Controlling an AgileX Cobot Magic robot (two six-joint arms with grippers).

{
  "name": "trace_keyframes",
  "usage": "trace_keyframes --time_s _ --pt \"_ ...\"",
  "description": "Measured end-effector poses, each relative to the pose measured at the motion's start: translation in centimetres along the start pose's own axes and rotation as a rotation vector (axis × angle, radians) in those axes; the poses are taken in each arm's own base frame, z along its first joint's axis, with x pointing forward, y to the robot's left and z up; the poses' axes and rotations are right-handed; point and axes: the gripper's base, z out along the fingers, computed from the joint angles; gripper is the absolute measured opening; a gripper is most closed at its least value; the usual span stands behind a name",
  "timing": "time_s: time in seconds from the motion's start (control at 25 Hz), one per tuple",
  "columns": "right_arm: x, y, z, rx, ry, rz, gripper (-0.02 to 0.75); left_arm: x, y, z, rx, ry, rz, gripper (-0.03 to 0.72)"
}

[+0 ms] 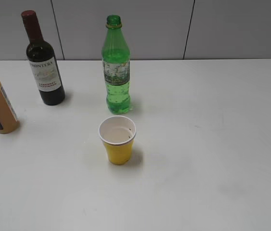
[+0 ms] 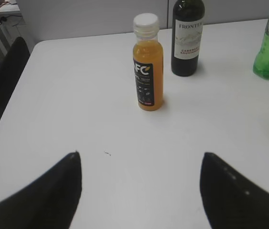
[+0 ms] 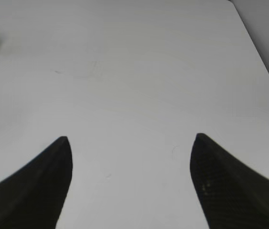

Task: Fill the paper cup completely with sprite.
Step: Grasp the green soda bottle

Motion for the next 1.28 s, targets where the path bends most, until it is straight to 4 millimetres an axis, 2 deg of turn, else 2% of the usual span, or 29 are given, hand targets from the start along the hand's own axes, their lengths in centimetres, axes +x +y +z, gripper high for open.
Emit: trace_keyframes --time_s 0.64,0.88,1.04,1.28 --pt "0.0 0.0 0.0 0.000 0.000 0.000 0.594 -0.5 -0.1 -0.2 0.015 -0.041 -0.011 0.590" --pt "0.0 0.0 0.0 0.000 0.000 0.000 0.594 -3.3 -0.3 0.4 0.040 -0.209 -0.017 0.590" --pt "0.0 0.0 0.0 0.000 0.000 0.000 0.594 -5.6 -0.1 1.9 0.030 -0.293 0.010 0.590" --pt "0.0 0.0 0.0 0.000 0.000 0.000 0.594 -9.0 0.3 5.2 0.014 -0.401 -0.031 0.590"
